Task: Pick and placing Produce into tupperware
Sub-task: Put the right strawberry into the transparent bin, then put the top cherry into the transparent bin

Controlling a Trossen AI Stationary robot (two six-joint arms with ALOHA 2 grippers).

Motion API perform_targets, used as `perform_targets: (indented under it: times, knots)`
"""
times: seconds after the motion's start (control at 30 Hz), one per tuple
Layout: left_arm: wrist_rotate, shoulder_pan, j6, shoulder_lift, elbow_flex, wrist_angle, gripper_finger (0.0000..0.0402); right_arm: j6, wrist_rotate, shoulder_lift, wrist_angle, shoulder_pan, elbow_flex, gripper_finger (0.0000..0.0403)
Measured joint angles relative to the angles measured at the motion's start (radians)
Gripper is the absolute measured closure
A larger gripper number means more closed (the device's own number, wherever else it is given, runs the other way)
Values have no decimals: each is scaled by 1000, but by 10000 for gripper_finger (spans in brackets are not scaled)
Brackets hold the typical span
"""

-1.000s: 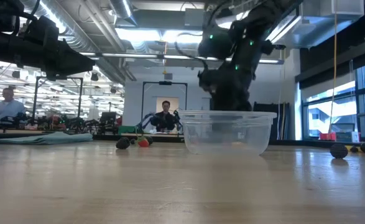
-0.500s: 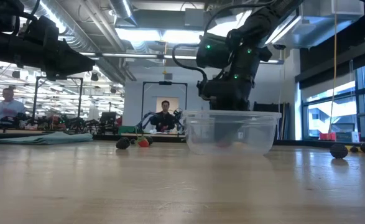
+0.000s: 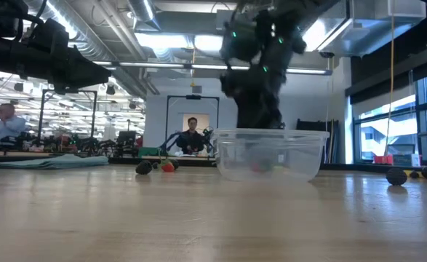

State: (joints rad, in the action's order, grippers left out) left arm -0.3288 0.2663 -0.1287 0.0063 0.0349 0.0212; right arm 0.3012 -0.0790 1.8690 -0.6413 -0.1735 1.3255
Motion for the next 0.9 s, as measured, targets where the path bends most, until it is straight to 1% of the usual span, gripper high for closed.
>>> perform_targets:
  times: [0.13,0.27,0.33,0.4,0.5,0.6,0.77,0.9]
  knots:
    - [0,0,0,0,0,0,253,1,58,0,-174,-8,151,156]
    - [0,0,0,0,0,0,253,-47,177,-5,-374,-26,277,155]
    - [0,0,0,0,0,0,253,-73,227,-25,-440,-41,309,155]
    - [0,0,0,0,0,0,253,-95,240,-60,-470,-64,313,155]
    - [0,0,0,0,0,0,253,-100,243,-135,-495,-118,281,155]
    - [0,0,0,0,0,0,253,-105,245,-225,-481,-183,211,155]
    - [-1,0,4,0,0,0,253,-152,249,-355,-353,-275,31,155]
    - [-2,0,4,0,0,0,253,-140,246,-384,-232,-321,-117,156]
